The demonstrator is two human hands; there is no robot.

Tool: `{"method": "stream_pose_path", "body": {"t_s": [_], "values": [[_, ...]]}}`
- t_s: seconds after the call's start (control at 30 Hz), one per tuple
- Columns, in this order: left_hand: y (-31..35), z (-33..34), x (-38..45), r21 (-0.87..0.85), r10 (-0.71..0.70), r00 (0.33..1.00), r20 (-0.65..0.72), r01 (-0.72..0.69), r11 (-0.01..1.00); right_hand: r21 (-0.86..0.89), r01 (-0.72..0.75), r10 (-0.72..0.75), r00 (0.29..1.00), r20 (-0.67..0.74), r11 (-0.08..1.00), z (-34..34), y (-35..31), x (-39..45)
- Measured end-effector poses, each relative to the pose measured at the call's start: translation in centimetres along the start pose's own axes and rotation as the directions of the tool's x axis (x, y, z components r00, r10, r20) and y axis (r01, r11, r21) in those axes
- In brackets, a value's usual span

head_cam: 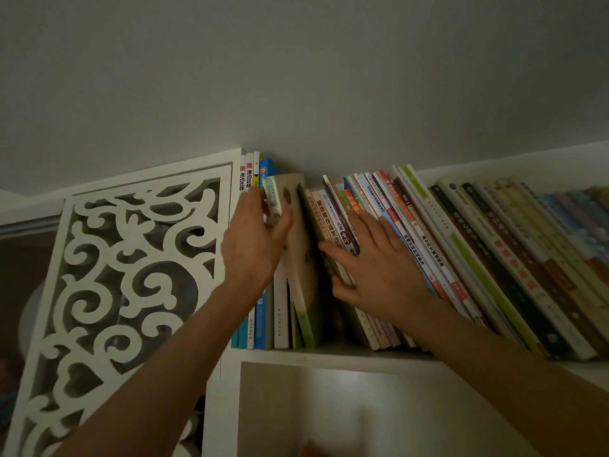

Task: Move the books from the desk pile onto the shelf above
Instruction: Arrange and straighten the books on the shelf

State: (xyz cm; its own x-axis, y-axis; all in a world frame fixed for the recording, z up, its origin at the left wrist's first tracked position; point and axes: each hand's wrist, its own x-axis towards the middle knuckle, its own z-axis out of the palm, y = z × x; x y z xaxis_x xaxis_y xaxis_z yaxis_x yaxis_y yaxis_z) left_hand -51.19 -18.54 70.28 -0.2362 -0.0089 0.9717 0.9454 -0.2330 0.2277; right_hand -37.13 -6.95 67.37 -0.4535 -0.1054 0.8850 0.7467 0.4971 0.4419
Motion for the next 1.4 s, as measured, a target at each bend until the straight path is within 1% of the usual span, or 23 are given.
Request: {"method": "stream_pose_path", "body": {"t_s": [0.07, 0.1, 0.13, 0.2, 0.33, 0.47, 0.57, 0.67, 0.73, 0.77, 0.9, 1.0, 1.03, 1.07, 1.1, 1.13, 1.17, 1.2, 1.23, 1.27, 1.3, 1.33, 1.4], "values": [[0.4, 0.7, -1.4, 0.023, -0.108, 0.989, 0.097, 0.106, 0.994, 0.025, 0.000, 0.000, 1.000, 0.005, 1.000, -0.2, 0.1, 0.1], [0.7, 1.3, -2.3, 0.075, -0.152, 0.978, 0.144, 0.143, 0.987, 0.036, 0.005, -0.006, 1.000, 0.009, 0.999, -0.2, 0.2, 0.0], [0.9, 1.8, -3.1, 0.125, -0.168, 0.972, 0.165, 0.149, 0.981, 0.040, 0.012, -0.013, 1.000, 0.018, 0.999, -0.3, 0.3, 0.0], [1.1, 2.0, -3.6, 0.134, -0.151, 0.975, 0.165, 0.130, 0.983, 0.044, 0.027, -0.029, 0.999, 0.032, 0.999, -0.4, 0.6, -0.1], [1.9, -0.9, -2.3, 0.043, -0.110, 0.963, 0.245, 0.103, 0.994, 0.047, 0.030, -0.032, 0.999, 0.036, 0.998, -0.5, 0.7, -0.1], [3.1, -5.8, -2.0, 0.014, -0.020, 0.981, 0.194, 0.017, 1.000, 0.084, 0.019, -0.024, 0.998, 0.054, 0.996, -0.8, 0.3, -0.2], [3.3, -8.5, -3.4, -0.053, -0.066, 0.990, 0.124, 0.073, 0.996, 0.090, 0.003, -0.011, 0.995, 0.099, 0.996, -1.2, 0.1, -0.3], [2.9, -10.5, -5.7, -0.038, -0.092, 0.996, 0.000, 0.092, 0.995, 0.077, -0.017, 0.007, 0.991, 0.135, 0.997, -1.8, -0.9, -0.3], [2.5, -12.1, -6.7, -0.049, -0.115, 0.992, -0.059, 0.112, 0.993, 0.105, -0.076, 0.062, 0.989, 0.132, 0.992, -1.8, -2.0, -0.3], [2.1, -12.8, -7.0, -0.074, -0.134, 0.989, -0.066, 0.129, 0.989, 0.131, -0.116, 0.101, 0.988, 0.113, 0.985, -1.8, -2.7, -0.4], [0.8, -14.3, -8.2, -0.108, -0.197, 0.980, 0.000, 0.195, 0.975, 0.183, -0.254, 0.247, 0.967, 0.060, 0.950, -2.0, -5.3, -0.1], [-0.2, -14.4, -9.4, -0.142, -0.250, 0.968, 0.021, 0.251, 0.958, 0.242, -0.371, 0.400, 0.912, -0.085, 0.897, -3.3, -8.1, 0.4], [-0.5, -14.4, -9.7, -0.148, -0.257, 0.966, 0.034, 0.259, 0.954, 0.304, -0.388, 0.438, 0.892, -0.116, 0.870, -3.7, -9.2, 0.4], [-0.7, -14.3, -9.9, -0.150, -0.257, 0.965, 0.049, 0.262, 0.953, 0.385, -0.404, 0.465, 0.882, -0.078, 0.830, -4.0, -10.1, 0.5], [-0.7, -14.2, -9.9, -0.149, -0.252, 0.966, 0.064, 0.259, 0.954, 0.455, -0.444, 0.487, 0.873, 0.026, 0.772, -3.8, -10.8, 0.7], [-0.6, -14.1, -9.9, -0.150, -0.244, 0.967, 0.077, 0.253, 0.956, 0.496, -0.511, 0.501, 0.849, 0.166, 0.702, -3.5, -11.2, 0.9], [-0.5, -14.0, -9.8, -0.153, -0.236, 0.968, 0.082, 0.246, 0.957, 0.532, -0.586, 0.498, 0.807, 0.316, 0.611, -3.3, -11.5, 1.2], [-0.4, -13.9, -9.7, -0.160, -0.225, 0.971, 0.080, 0.235, 0.959, 0.590, -0.661, 0.462, 0.748, 0.476, 0.463, -3.1, -11.6, 1.5], [-0.4, -13.8, -9.7, -0.172, -0.215, 0.974, 0.076, 0.225, 0.959, 0.627, -0.726, 0.400, 0.684, 0.610, 0.284, -3.0, -11.8, 1.7], [-0.4, -13.8, -9.6, -0.188, -0.207, 0.976, 0.073, 0.218, 0.958, 0.634, -0.761, 0.351, 0.636, 0.687, 0.136, -2.8, -12.1, 1.8], [-0.3, -13.7, -9.6, -0.206, -0.205, 0.976, 0.072, 0.216, 0.954, 0.636, -0.769, 0.344, 0.616, 0.709, 0.065, -2.7, -12.5, 1.9], [-0.4, -13.7, -9.6, -0.220, -0.207, 0.976, 0.073, 0.218, 0.951, 0.644, -0.763, 0.384, 0.611, 0.692, 0.054, -2.4, -12.9, 2.0], [-0.5, -13.7, -9.7, -0.226, -0.214, 0.974, 0.072, 0.225, 0.948, 0.659, -0.745, 0.529, 0.603, 0.597, 0.106, -2.1, -13.7, 1.8]]}}
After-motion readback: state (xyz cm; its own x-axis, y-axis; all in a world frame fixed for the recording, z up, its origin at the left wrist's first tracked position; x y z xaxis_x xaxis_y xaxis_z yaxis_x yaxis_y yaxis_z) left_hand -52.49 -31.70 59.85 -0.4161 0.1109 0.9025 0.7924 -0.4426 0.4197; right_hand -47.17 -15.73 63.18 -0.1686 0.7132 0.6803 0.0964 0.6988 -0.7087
